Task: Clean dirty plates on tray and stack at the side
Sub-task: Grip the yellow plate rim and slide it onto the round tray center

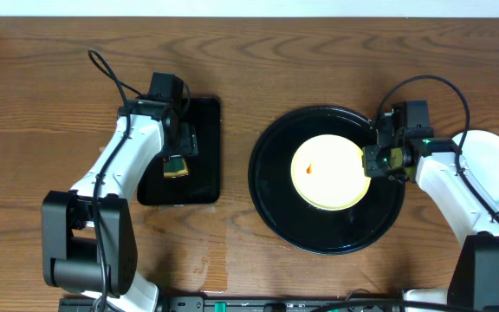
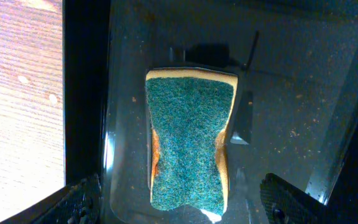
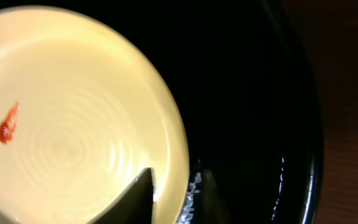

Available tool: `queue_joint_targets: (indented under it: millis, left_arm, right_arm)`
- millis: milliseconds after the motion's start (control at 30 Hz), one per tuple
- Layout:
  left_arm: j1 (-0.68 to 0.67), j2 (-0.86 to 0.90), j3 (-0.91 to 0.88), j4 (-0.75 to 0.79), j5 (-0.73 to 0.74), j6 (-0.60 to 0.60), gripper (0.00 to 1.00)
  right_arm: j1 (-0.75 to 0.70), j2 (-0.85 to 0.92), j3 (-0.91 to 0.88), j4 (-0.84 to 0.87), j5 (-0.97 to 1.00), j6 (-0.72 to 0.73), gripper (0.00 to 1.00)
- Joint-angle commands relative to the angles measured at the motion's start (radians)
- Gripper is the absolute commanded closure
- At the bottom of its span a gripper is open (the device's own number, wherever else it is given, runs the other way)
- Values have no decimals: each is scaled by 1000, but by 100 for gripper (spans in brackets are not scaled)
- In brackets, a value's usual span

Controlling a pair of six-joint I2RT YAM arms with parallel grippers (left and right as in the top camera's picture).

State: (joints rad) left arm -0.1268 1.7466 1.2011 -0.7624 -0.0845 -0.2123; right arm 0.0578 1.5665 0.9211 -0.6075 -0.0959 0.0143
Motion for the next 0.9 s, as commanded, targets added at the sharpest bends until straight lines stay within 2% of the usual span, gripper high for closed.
queue_joint_targets:
  millis: [0, 33, 167, 300, 367, 500, 600, 667, 700, 800, 833, 867]
  left_arm:
    - [2, -12, 0, -6, -5, 2, 17]
    - [2, -12, 0, -6, -5, 2, 17]
    - [2, -12, 0, -1, -5, 2, 17]
    - [2, -12, 0, 17, -5, 2, 17]
    - [1, -12, 0, 17, -4, 1, 17]
    - [1, -12, 0, -25, 139, -39, 17]
    - [1, -12, 0, -43, 178, -47, 17]
    - [2, -12, 0, -37, 173, -48, 17]
    - [2, -12, 0, -35, 160, -50, 17]
    - [2, -11, 0, -35, 43, -144, 18]
    - [2, -10, -2, -33, -3, -170, 20]
    - [2, -6, -5, -26, -27, -171, 32]
  right_arm:
    - [7, 14, 12, -15, 2, 6, 65]
    - [6, 19, 12, -22, 2, 16, 63]
    - [5, 54, 12, -37, 2, 97, 65]
    - [4, 113, 12, -17, 2, 172, 69]
    - [4, 148, 12, -9, 1, 217, 76]
    - [5, 176, 12, 10, -18, 203, 81]
    - [5, 133, 15, 13, -35, 170, 75]
    - [5, 87, 15, 5, -36, 154, 67]
    - [5, 65, 15, 1, -36, 152, 62]
    - [5, -21, 15, -12, -36, 146, 57]
    - [5, -48, 15, -14, -36, 145, 55]
    - [5, -79, 15, -18, -36, 146, 54]
